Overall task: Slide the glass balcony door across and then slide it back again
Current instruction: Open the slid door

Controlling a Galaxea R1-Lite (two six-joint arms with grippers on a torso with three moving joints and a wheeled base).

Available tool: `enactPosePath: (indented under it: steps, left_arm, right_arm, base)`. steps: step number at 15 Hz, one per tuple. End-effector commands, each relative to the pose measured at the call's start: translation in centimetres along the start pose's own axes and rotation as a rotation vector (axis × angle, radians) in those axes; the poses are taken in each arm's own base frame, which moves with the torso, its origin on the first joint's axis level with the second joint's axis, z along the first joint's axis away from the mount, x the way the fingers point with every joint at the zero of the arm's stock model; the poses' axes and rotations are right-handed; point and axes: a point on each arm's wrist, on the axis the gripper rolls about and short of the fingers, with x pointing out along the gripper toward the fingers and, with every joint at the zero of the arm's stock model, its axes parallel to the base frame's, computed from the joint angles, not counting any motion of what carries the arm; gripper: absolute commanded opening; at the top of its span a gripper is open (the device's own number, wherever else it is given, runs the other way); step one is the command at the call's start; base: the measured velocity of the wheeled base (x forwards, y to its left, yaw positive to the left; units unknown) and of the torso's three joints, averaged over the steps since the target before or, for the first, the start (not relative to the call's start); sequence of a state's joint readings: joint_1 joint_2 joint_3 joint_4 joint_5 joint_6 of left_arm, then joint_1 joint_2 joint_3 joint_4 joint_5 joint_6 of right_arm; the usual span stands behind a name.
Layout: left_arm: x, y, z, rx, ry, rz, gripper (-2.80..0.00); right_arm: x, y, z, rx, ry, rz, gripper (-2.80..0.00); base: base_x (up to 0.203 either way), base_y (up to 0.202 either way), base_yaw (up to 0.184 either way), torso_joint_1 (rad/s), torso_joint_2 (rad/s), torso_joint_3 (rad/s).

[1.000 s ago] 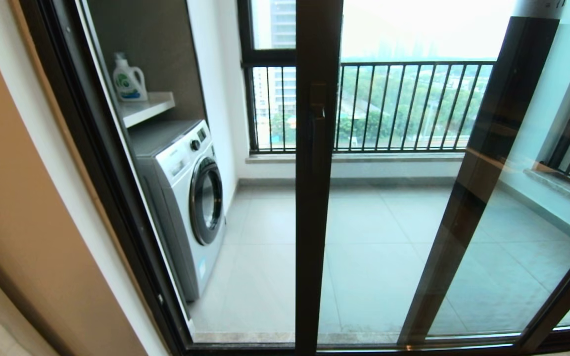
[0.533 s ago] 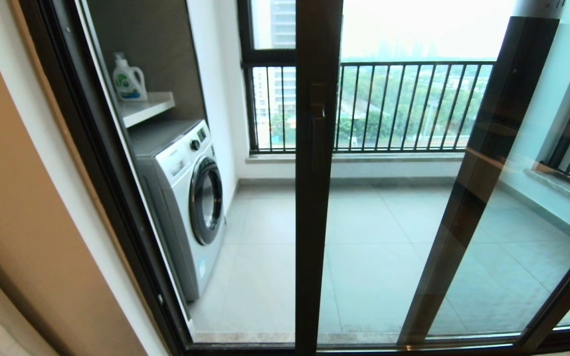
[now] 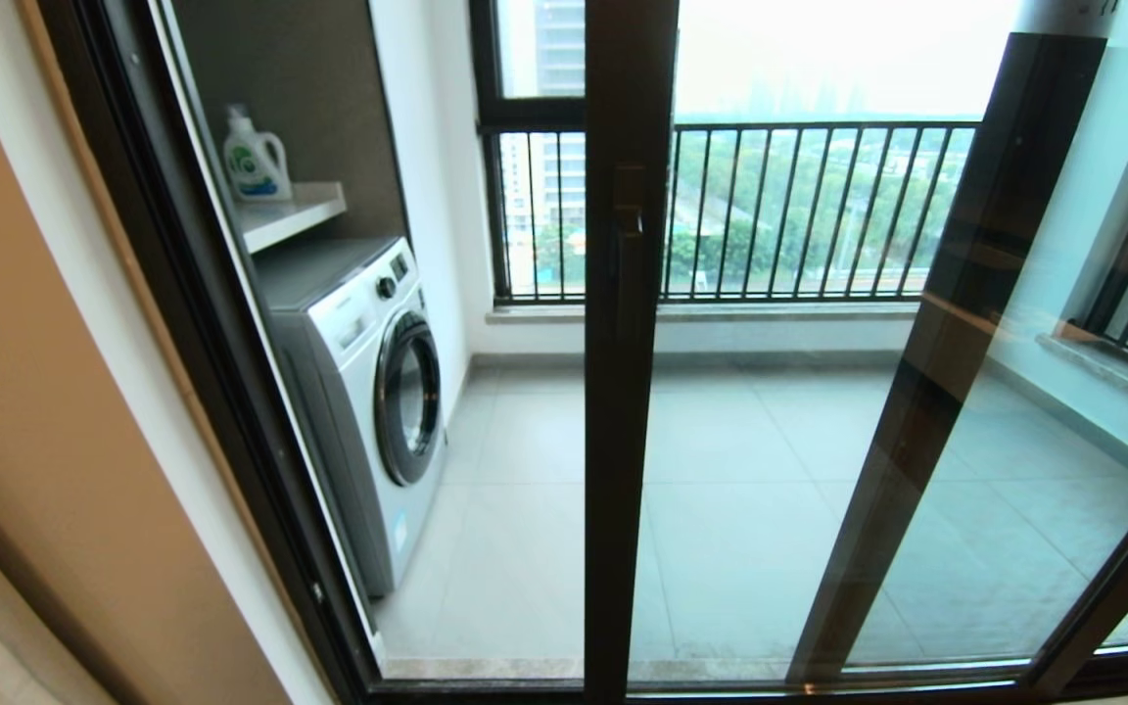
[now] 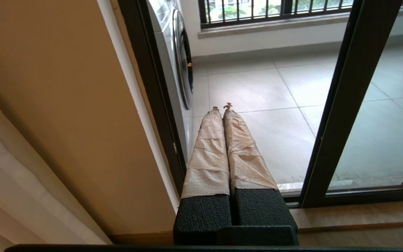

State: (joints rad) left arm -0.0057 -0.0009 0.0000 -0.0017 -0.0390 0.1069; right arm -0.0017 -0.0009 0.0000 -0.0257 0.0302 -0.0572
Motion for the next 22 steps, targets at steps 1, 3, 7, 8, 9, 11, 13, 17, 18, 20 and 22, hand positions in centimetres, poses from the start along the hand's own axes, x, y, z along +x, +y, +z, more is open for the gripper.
enactPosePath:
  steps: [1, 3, 7, 8, 9, 11, 13, 17, 18, 20, 22]
  left_arm:
    - [0.02, 0.03, 0.0, -0.046, 0.003, 0.011, -2.8]
    - [0.02, 0.08, 0.01, -0.088, 0.003, 0.033, -2.8]
    - [0.02, 0.09, 0.01, -0.093, 0.003, 0.039, -2.8]
    - [0.02, 0.09, 0.01, -0.093, 0.003, 0.04, -2.8]
    - [0.02, 0.09, 0.01, -0.093, 0.003, 0.039, -2.8]
    - [0.02, 0.09, 0.01, -0.093, 0.003, 0.039, -2.8]
    - [0.02, 0.09, 0.01, -0.093, 0.003, 0.039, -2.8]
    - [0.02, 0.09, 0.01, -0.093, 0.003, 0.04, -2.8]
    - [0.02, 0.09, 0.01, -0.093, 0.003, 0.039, -2.8]
    - [0.02, 0.09, 0.01, -0.093, 0.003, 0.039, -2.8]
    - [0.02, 0.09, 0.01, -0.093, 0.003, 0.04, -2.8]
  right_arm:
    - [0.09, 0.02, -0.34, -0.001, 0.013, 0.001, -2.8]
    - [0.09, 0.02, -0.35, -0.001, 0.014, 0.001, -2.8]
    - [0.09, 0.02, -0.34, -0.001, 0.013, 0.001, -2.8]
    - [0.09, 0.02, -0.34, -0.001, 0.013, 0.001, -2.8]
    - [0.09, 0.02, -0.34, -0.001, 0.013, 0.001, -2.8]
    - [0.09, 0.02, -0.34, -0.001, 0.013, 0.001, -2.8]
    - [0.09, 0.02, -0.34, -0.001, 0.013, 0.001, -2.8]
    - [0.09, 0.02, -0.34, -0.001, 0.013, 0.001, -2.8]
    - [0.09, 0.02, -0.34, 0.001, 0.013, 0.001, -2.8]
    - [0.09, 0.01, -0.34, 0.009, 0.013, -0.003, -2.8]
    - [-0.02, -0.07, 0.18, 0.024, -0.004, -0.024, -2.8]
  base:
    - [0.0, 0.0, 0.0, 0.0, 0.0, 0.0]
    - [0.0, 0.0, 0.0, 0.0, 0.0, 0.0]
    - [0.0, 0.0, 0.0, 0.0, 0.0, 0.0]
    - [0.0, 0.0, 0.0, 0.0, 0.0, 0.0]
    - [0.0, 0.0, 0.0, 0.0, 0.0, 0.0]
    - [0.0, 0.0, 0.0, 0.0, 0.0, 0.0]
    - [0.0, 0.0, 0.0, 0.0, 0.0, 0.0]
    - [0.0, 0.0, 0.0, 0.0, 0.0, 0.0]
    - [0.0, 0.0, 0.0, 0.0, 0.0, 0.0]
    - [0.0, 0.0, 0.0, 0.0, 0.0, 0.0]
    - [0.0, 0.0, 0.0, 0.0, 0.0, 0.0]
